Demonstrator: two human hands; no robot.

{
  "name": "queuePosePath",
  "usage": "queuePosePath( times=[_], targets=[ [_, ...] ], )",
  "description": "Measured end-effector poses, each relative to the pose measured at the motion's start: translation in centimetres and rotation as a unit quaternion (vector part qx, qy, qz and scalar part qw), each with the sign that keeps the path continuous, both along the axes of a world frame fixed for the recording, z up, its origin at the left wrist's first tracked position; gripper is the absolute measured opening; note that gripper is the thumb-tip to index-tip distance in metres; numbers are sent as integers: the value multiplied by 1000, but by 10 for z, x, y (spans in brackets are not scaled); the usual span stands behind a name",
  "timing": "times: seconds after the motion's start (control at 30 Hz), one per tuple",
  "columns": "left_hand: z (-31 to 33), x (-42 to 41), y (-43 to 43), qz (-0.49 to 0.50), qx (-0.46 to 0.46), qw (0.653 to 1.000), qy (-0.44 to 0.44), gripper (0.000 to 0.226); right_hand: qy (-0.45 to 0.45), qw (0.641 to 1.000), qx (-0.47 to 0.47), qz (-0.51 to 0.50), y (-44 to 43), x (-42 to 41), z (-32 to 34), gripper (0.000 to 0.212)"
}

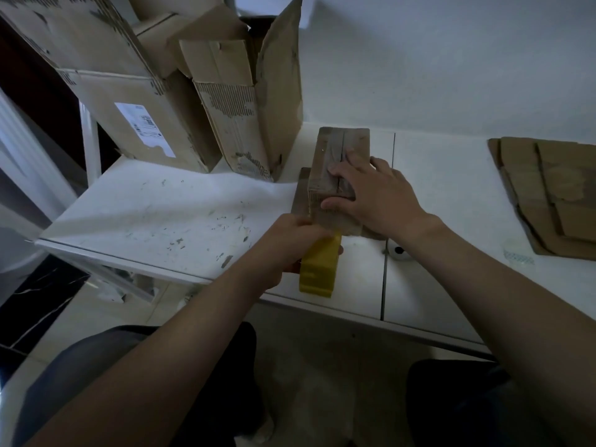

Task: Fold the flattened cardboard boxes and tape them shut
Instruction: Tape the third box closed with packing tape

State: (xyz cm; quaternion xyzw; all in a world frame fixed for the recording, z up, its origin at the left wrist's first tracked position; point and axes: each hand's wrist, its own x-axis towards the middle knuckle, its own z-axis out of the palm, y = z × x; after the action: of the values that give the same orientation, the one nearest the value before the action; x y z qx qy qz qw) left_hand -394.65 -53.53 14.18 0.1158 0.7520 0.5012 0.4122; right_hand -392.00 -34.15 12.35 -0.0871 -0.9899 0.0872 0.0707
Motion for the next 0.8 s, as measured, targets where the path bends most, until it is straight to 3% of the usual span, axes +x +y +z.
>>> queuePosePath(
  times=[0.07,0.17,0.33,0.6,0.8],
  targets=[
    [0,0,1,9,-1,1000,-3,19,4,1000,3,1,1,0,-2,73],
    [0,0,2,8,-28,1000,-6,47,0,999,-41,-6,3,-1,-1,72],
    [3,-8,-3,2,-51,997,-58,57,0,996,-90,-13,1,-1,1,68],
    [2,-19,-6,23,-1,998,-52,33,9,999,-49,8,4,6,-4,85],
    [-2,-18,-1,32,11,997,-68,33,-2,1000,-25,17,8,4,1,87]
  ],
)
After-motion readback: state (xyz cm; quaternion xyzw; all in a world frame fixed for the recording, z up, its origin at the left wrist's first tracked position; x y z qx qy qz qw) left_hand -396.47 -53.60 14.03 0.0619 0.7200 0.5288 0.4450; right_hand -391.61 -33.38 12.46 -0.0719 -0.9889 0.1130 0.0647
